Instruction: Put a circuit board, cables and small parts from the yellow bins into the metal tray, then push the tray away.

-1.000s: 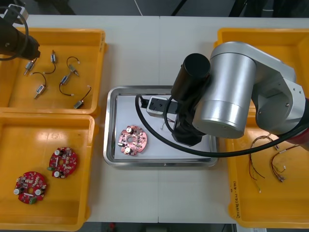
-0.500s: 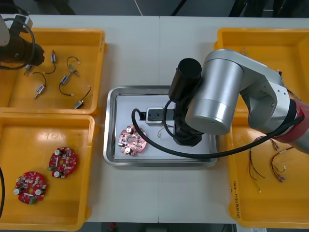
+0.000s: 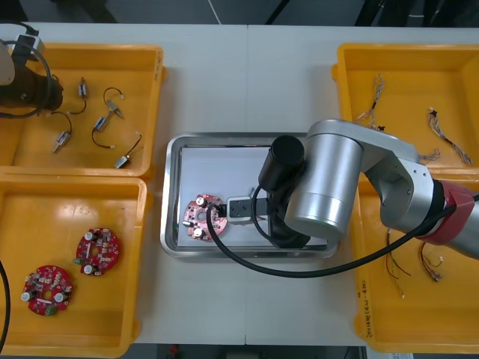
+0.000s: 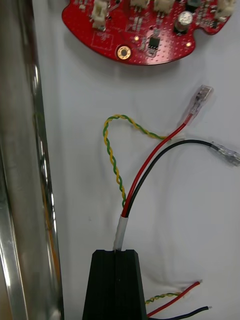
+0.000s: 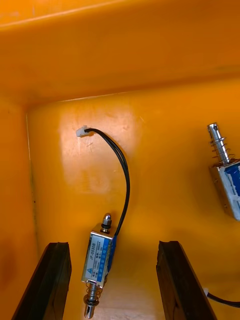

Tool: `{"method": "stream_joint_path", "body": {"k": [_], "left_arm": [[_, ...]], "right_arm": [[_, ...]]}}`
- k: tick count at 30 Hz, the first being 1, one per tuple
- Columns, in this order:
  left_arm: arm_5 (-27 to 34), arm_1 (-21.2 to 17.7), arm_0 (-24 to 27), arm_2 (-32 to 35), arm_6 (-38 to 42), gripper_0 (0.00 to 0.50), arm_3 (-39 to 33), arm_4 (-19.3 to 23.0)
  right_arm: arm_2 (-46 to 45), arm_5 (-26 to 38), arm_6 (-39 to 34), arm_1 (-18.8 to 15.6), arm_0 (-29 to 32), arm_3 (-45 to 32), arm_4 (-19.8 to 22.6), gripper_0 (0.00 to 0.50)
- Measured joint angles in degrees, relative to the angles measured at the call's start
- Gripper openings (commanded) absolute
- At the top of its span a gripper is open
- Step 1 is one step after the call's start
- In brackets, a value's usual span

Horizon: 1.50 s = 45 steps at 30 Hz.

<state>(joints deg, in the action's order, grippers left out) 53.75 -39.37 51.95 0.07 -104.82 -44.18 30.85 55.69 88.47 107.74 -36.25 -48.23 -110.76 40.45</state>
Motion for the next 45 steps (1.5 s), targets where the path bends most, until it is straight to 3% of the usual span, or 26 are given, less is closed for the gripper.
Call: {"method": "stream_joint_path", "body": {"k": [7, 9, 10, 11, 13, 14, 25, 30, 31, 32, 33, 34, 42, 45], "left_arm": [[-1.1, 0.0, 0.0, 0.0, -1.9, 0.5, 1.0, -0.1], [-2.1, 0.1, 0.0, 0.0, -1.9, 0.5, 2.0, -0.1], [-2.4, 0.1, 0.0, 0.0, -1.9, 0.5, 2.4, 0.0], [-2.5, 0.1, 0.0, 0.0, -1.9, 0.5, 2.8, 0.0], [-2.6, 0.1, 0.0, 0.0, -1.9, 0.5, 3.3, 0.2], [-2.6, 0.1, 0.0, 0.0, -1.9, 0.5, 3.5, 0.3], [-4.5, 0.5, 0.2, 0.0, -1.9, 0.5, 4.5, 2.4], [-5.0, 0.7, 0.6, 0.0, -1.9, 0.5, 5.0, 2.8], [-5.0, 0.7, 0.6, 0.0, -1.9, 0.389, 5.0, 2.9], [-5.0, 0.7, 0.6, 0.0, -1.9, 0.194, 5.1, 3.0], [-5.0, 0.7, 0.7, 0.0, -1.9, 0.067, 5.2, 3.2], [-5.0, 0.7, 0.7, 0.0, -1.9, 0.004, 5.2, 3.5], [-5.1, 0.7, 0.7, 0.0, -2.5, 0.0, 5.5, 4.6], [-5.1, 0.7, 0.7, 0.0, -4.1, 0.0, 5.5, 4.9]], "right_arm": [[2.2, -0.8, 0.0, -0.5, 0.2, 0.8, -0.1, 0.0], [2.2, -1.8, 0.0, -0.5, 0.4, 1.2, -0.2, 0.044], [2.2, -2.2, 0.0, -0.5, 0.5, 1.4, -0.2, 0.124], [2.3, -2.5, 0.0, -0.6, 0.7, 1.5, -0.2, 0.257], [2.3, -2.7, 0.0, -0.6, 0.8, 1.8, -0.6, 0.47], [2.3, -2.7, 0.0, -0.6, 0.9, 1.9, -1.0, 0.5], [2.2, -2.5, 0.0, -0.6, 1.0, 1.9, -3.5, 0.5], [-0.3, 1.3, 0.0, -0.6, 1.0, 1.9, -2.8, 0.5], [-1.5, 2.9, 0.0, -0.6, 1.0, 1.8, -2.4, 0.5], [-2.7, 4.2, 0.0, -0.5, 1.0, 1.8, -2.0, 0.5], [-4.0, 5.7, 0.0, -0.3, 1.0, 1.7, -1.7, 0.5], [-5.4, 7.4, 0.0, -0.1, 1.0, 1.5, -1.5, 0.5], [-16.5, 20.6, 0.0, 2.8, 1.2, -1.7, -0.1, 0.5], [-19.8, 21.2, -0.1, 3.3, 1.2, -3.4, 1.0, 0.5]]}}
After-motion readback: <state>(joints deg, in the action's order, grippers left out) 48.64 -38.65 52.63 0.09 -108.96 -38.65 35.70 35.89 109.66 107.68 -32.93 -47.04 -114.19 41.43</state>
